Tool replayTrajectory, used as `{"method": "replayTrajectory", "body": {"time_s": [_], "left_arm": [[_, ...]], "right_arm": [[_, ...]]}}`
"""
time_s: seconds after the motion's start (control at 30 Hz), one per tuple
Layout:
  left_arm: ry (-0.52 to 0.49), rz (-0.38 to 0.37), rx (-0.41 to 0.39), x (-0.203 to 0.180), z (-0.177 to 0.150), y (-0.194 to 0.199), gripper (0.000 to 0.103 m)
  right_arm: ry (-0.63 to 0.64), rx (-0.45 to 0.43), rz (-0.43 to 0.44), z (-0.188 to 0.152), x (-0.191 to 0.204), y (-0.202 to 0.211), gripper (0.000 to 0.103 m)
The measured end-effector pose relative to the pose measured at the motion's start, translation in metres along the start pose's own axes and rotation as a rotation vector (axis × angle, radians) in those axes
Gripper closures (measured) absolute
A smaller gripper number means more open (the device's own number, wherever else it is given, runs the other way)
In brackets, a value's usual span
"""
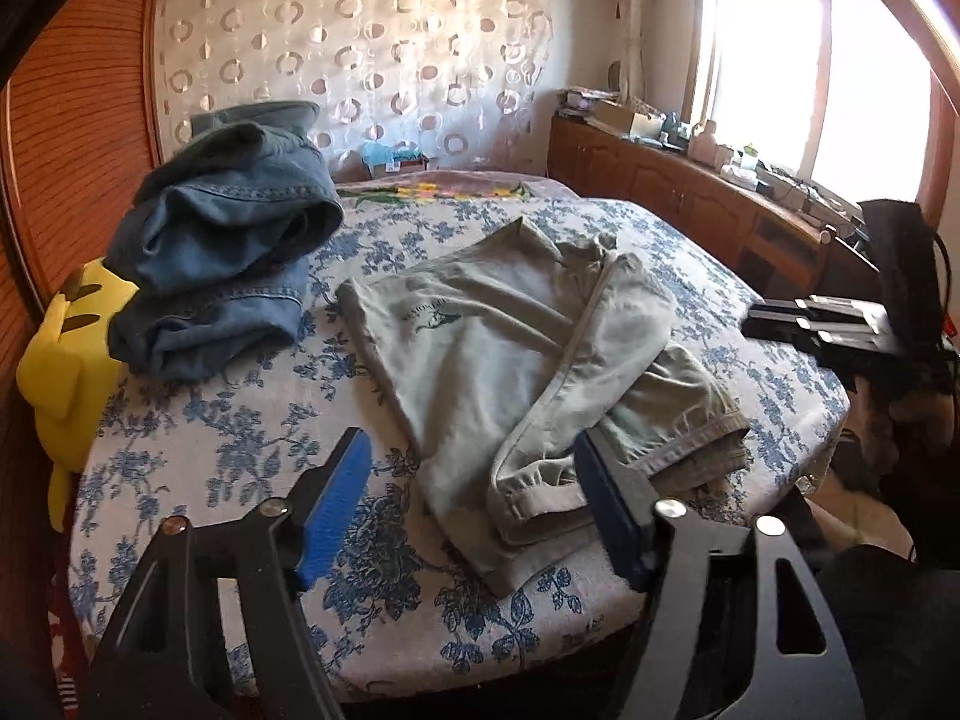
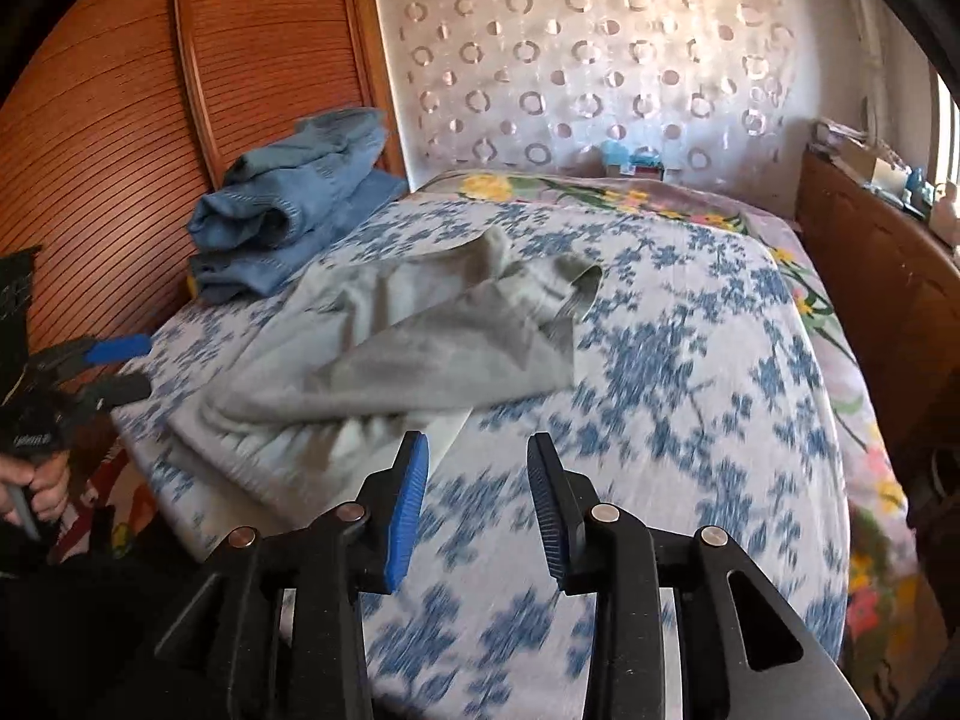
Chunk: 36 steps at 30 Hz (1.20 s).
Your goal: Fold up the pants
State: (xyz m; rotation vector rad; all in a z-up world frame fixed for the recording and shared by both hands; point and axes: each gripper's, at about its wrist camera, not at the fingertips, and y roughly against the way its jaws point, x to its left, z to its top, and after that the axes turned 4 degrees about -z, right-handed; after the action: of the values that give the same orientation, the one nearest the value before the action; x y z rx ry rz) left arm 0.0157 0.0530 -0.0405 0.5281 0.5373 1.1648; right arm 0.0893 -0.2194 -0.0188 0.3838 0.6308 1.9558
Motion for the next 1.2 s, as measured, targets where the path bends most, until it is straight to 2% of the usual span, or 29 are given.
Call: {"method": "replayTrajectory", "body": {"time_s": [0.23, 0.43, 0.63, 0.67, 0.7, 0.73, 0.8, 1.03, 1.2], "left_arm": [[0.019, -0.024, 0.074, 0.004, -0.011, -0.032, 0.053], [0.042, -0.02, 0.103, 0.009, -0.021, -0.043, 0.053], [0.037, -0.025, 0.094, 0.01, -0.023, -0.043, 0.053], [0.038, -0.024, 0.092, 0.01, -0.024, -0.043, 0.053], [0.041, -0.025, 0.089, 0.011, -0.024, -0.042, 0.053], [0.044, -0.027, 0.087, 0.011, -0.024, -0.043, 0.053], [0.048, -0.03, 0.082, 0.012, -0.024, -0.043, 0.053], [0.062, -0.034, 0.067, 0.014, -0.027, -0.034, 0.053], [0.07, -0.031, 0.045, 0.02, -0.027, -0.021, 0.053]], "right_arm": [[0.034, -0.002, 0.018, 0.032, 0.002, -0.041, 0.067], [0.06, 0.029, 0.035, 0.059, -0.001, -0.076, 0.066], [0.099, 0.076, 0.059, 0.069, 0.002, -0.101, 0.067], [0.101, 0.081, 0.066, 0.07, 0.002, -0.101, 0.068], [0.104, 0.085, 0.075, 0.071, 0.002, -0.101, 0.085], [0.111, 0.085, 0.088, 0.074, 0.003, -0.099, 0.092], [0.131, 0.078, 0.106, 0.081, 0.006, -0.099, 0.098], [0.204, 0.015, 0.097, 0.116, 0.033, -0.1, 0.099], [0.263, -0.025, 0.141, 0.14, 0.067, -0.116, 0.099]]}}
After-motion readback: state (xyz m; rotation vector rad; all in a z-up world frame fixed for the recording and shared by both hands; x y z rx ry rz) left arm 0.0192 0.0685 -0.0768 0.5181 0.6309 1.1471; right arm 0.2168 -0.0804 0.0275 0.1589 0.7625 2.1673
